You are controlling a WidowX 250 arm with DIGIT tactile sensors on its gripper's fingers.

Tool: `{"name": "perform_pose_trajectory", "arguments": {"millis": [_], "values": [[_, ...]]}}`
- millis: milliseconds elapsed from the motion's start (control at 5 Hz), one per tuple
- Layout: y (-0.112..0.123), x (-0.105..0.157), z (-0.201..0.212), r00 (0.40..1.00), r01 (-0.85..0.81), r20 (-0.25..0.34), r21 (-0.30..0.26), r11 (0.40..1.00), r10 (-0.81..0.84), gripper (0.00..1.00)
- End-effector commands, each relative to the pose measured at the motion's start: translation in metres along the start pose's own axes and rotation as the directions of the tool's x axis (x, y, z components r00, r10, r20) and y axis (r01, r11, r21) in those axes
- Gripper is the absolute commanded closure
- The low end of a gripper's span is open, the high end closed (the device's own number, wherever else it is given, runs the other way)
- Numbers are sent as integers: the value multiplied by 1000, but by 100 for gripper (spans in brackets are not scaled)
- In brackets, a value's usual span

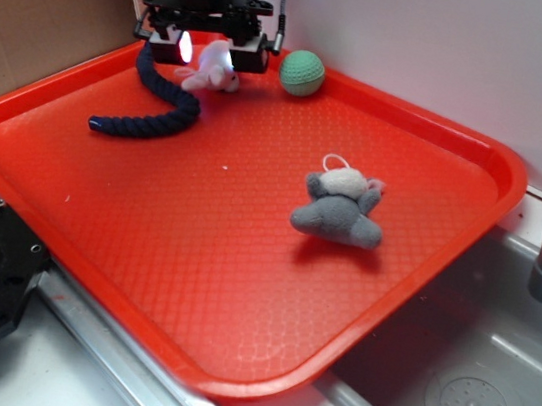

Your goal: Grab the pink bunny.

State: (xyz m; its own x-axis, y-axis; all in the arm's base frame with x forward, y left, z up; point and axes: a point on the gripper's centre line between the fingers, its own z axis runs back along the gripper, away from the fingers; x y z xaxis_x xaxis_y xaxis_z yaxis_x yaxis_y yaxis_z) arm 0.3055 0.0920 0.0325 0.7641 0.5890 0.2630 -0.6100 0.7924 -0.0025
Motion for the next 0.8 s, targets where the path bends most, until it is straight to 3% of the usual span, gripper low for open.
{"name": "perform_pose_trajectory", "arguments": {"millis": [0,200,400,600], "values": [[7,16,-1,998,-28,52,14,1000,27,100],[7,17,7,998,-20,63,15,1000,19,100],[7,15,41,997,60,55,61,996,-63,100],[2,2,87,980,199,-25,55,978,-198,100]]}}
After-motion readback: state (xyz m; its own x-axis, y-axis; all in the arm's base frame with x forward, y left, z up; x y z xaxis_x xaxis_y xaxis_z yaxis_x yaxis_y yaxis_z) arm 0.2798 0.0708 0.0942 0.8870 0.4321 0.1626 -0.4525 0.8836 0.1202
